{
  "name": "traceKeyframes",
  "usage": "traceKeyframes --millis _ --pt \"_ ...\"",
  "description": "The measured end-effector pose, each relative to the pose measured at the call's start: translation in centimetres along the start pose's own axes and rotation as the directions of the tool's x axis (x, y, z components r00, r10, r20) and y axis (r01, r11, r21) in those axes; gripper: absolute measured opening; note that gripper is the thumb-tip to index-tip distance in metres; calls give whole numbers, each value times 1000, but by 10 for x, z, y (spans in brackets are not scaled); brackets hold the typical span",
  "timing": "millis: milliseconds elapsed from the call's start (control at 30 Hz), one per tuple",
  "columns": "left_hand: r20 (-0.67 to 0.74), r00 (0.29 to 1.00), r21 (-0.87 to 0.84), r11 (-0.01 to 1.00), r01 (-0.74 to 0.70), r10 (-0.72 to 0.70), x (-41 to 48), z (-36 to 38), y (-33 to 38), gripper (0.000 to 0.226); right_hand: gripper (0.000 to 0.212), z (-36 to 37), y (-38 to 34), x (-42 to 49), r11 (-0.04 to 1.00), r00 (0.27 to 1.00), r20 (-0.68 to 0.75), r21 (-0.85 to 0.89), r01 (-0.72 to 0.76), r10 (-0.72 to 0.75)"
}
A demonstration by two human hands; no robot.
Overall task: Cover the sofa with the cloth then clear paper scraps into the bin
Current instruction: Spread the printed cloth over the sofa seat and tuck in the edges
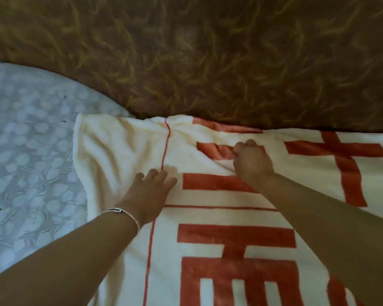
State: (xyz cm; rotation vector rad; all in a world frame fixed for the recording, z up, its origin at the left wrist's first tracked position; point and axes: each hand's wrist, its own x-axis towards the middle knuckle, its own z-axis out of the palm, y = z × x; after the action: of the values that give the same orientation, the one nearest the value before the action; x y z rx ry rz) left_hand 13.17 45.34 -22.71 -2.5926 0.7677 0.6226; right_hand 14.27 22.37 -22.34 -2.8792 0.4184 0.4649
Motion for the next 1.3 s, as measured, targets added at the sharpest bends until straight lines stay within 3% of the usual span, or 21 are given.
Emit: traceKeyframes --millis 100,167,233,300,433,567,633,733,833,933,1033,1167,1300 --pt "311 930 109 979 170 -196 6 7 -3 50 42 -1 17 18 988 990 135 -140 68 -49" --pt "395 872 165 957 241 -288 -3 11 -16 38 48 -2 22 27 980 981 190 -183 74 -39" --pt "404 860 91 949 301 -312 -12 6 -26 34 53 -3 20 33 980 975 223 -194 53 -8" --pt "363 884 88 955 283 -296 -10 -6 -29 35 51 -5 10 34 983 975 221 -179 52 -11" --pt "-25 964 -52 963 263 -264 26 -29 -32 37 40 -7 -16 36 967 972 81 -112 229 -221" --pt "-264 919 -129 955 268 -293 67 -31 -50 41 46 -5 -48 51 959 960 4 -48 280 -281" --pt "-261 900 -143 936 322 -349 84 -30 -64 44 47 -2 -62 60 948 948 -62 -88 305 -311" --pt "-180 886 -86 904 419 -428 95 -25 -88 51 50 10 -81 65 925 930 -51 -137 353 -363" --pt "-132 905 -13 914 406 -405 89 -28 -109 40 58 18 -96 64 916 932 -12 -188 355 -363" --pt "-258 886 7 916 401 -385 80 -36 -138 32 62 20 -111 67 918 945 3 -237 319 -327" --pt "-309 849 -21 896 444 -428 77 -33 -154 34 54 20 -126 71 930 961 120 -246 273 -250" --pt "-312 816 -211 873 441 -487 72 -23 -154 41 50 16 -140 68 917 958 129 -281 283 -256" --pt "-224 673 -601 644 474 -704 52 -30 -171 49 45 13 -158 59 938 948 26 -142 317 -316"
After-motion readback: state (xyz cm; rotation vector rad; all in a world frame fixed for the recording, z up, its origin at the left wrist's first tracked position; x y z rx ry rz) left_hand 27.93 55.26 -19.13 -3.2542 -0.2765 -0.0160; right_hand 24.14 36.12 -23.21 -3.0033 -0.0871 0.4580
